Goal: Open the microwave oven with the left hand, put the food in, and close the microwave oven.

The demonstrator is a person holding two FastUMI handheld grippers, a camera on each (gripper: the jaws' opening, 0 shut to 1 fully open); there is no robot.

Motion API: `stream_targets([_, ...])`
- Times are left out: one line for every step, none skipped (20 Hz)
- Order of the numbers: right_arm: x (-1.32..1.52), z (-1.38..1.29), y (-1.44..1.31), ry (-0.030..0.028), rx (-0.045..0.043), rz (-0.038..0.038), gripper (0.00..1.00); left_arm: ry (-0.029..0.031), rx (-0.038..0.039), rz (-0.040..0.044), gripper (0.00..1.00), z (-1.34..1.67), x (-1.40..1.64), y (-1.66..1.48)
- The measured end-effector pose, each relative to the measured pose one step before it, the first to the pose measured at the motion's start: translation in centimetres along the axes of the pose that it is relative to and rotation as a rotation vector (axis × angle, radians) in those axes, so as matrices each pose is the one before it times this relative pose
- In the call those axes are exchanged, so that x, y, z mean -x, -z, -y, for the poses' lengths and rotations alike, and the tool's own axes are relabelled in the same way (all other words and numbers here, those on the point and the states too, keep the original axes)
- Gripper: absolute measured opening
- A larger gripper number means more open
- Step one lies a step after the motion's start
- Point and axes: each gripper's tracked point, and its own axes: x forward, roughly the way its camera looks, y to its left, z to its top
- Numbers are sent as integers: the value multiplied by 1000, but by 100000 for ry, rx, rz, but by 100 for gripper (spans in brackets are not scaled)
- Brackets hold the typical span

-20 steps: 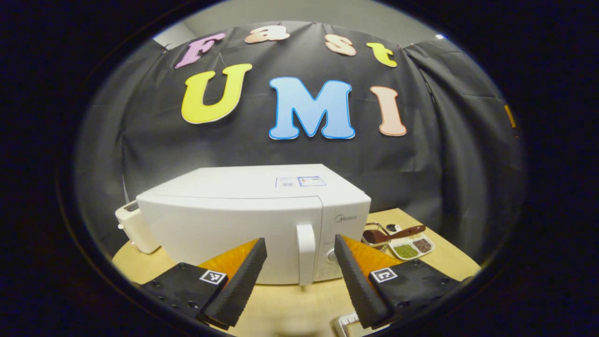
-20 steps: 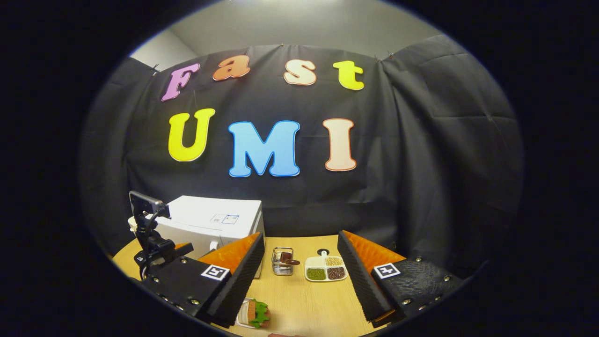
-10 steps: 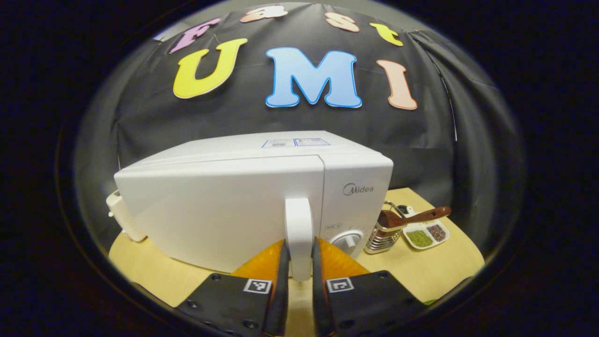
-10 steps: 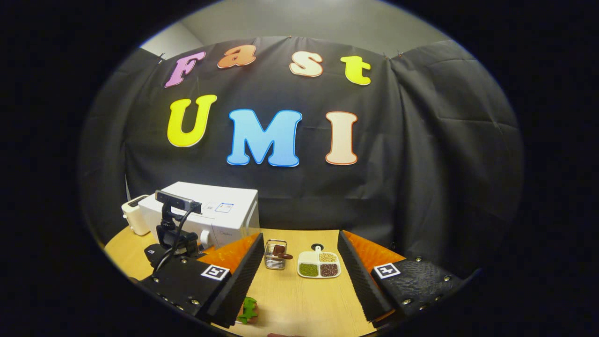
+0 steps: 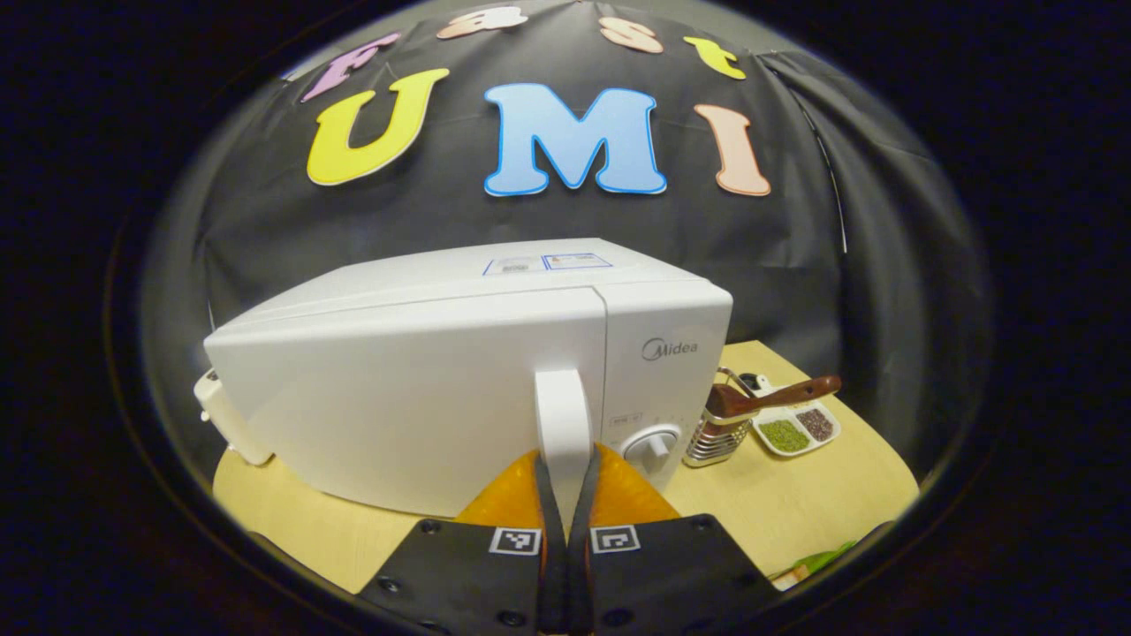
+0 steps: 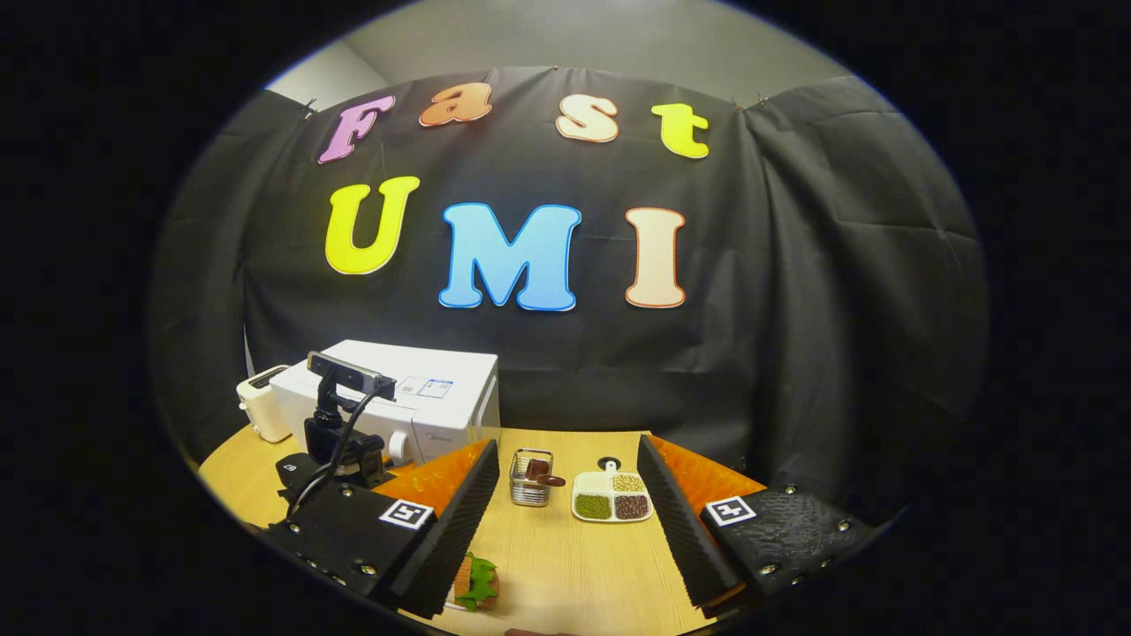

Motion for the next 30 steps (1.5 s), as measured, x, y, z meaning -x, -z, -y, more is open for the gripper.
stream_targets([99,149,37,317,113,51,96,365,-273,-710,6,-75,42,29])
stream_targets([91,204,72,278,264,-21,96,120,-5,-488,6,56,10,31])
stream_targets([17,230,16,478,251,-36,96,240,345,-329,6,31,25,20])
stream_targets([40,184,57,368,53,-64,96,603,445,-1233,6,36,425,120])
stream_targets([105,197,39,452,-56,-153,96,261,-123,-140,6,70,1319,745])
stream_targets([101,177,92,327,-357,-27,96,493,-1490,924,6,34,1065,616])
stream_targets([32,55,135,6,-683,-303,96,379,-1008,538,6,-154,1266,582])
stream_targets([6,-151,207,-628,-519,-361,96,645,-175,-805,6,-178,1111,652])
stream_targets([47,-265,60,-761,-121,19,96,1246,616,-1314,6,-59,838,408])
stream_targets([-20,-233,68,-747,123,-65,96,1933,-516,-880,6,-95,721,338])
stream_targets([69,-428,0,-1166,-10,-92,96,2068,-1275,-1173,6,-57,718,429])
stream_targets([246,-592,-32,-1757,-384,8,96,2066,-1700,-362,6,-166,767,395])
stream_targets([243,-652,-70,-1897,-657,-12,96,1850,-1615,-569,6,-54,947,495])
stream_targets([267,-578,215,-1646,-714,-613,96,2010,-1378,-272,6,-138,985,565])
stream_targets([297,-682,150,-1725,-996,-814,96,2196,-1239,-435,6,-189,1157,665])
stream_targets([358,-735,159,-1647,-1256,-727,96,2317,-1413,-182,6,-185,1072,645])
stream_targets([366,-578,134,-1064,-1264,-360,96,2114,-1370,-480,6,-295,1484,672])
stream_targets([340,-441,225,-579,-1009,-500,96,2283,-1138,-668,5,-258,1252,847])
stream_targets([301,-535,316,-821,-709,-1002,96,2475,-956,-656,5,-355,1244,785])
stream_targets([227,-507,447,-642,-524,-1088,96,2583,-987,-695,6,-395,1388,865])
stream_targets([288,-401,264,-415,-404,-889,96,2437,-808,-754,6,-416,1358,778])
stream_targets([284,-657,235,-1576,-797,-781,96,1714,-817,-742,6,-548,1390,883])
stream_targets([249,-939,220,-2476,-883,-636,96,1134,-751,-908,6,-629,1283,820])
stream_targets([177,-713,226,-1639,-686,-524,96,577,-578,-635,6,-542,1474,937])
stream_targets([105,-526,210,-837,-389,-544,96,256,-252,-602,6,-651,1244,811])
stream_targets([-15,-466,394,-137,97,-727,96,211,-554,-454,6,-706,1149,784])
stream_targets([-33,-578,315,-448,17,-862,96,207,-417,-735,6,-602,1072,722])
stream_targets([-128,-925,384,-1490,-274,-971,96,-21,-338,-780,6,-752,797,671])
stream_targets([-126,-852,348,-1582,-252,-956,96,-223,-473,-587,6,-719,794,471])
stream_targets([-161,-515,644,-1005,196,-1223,96,-449,-376,-324,6,-541,608,593])
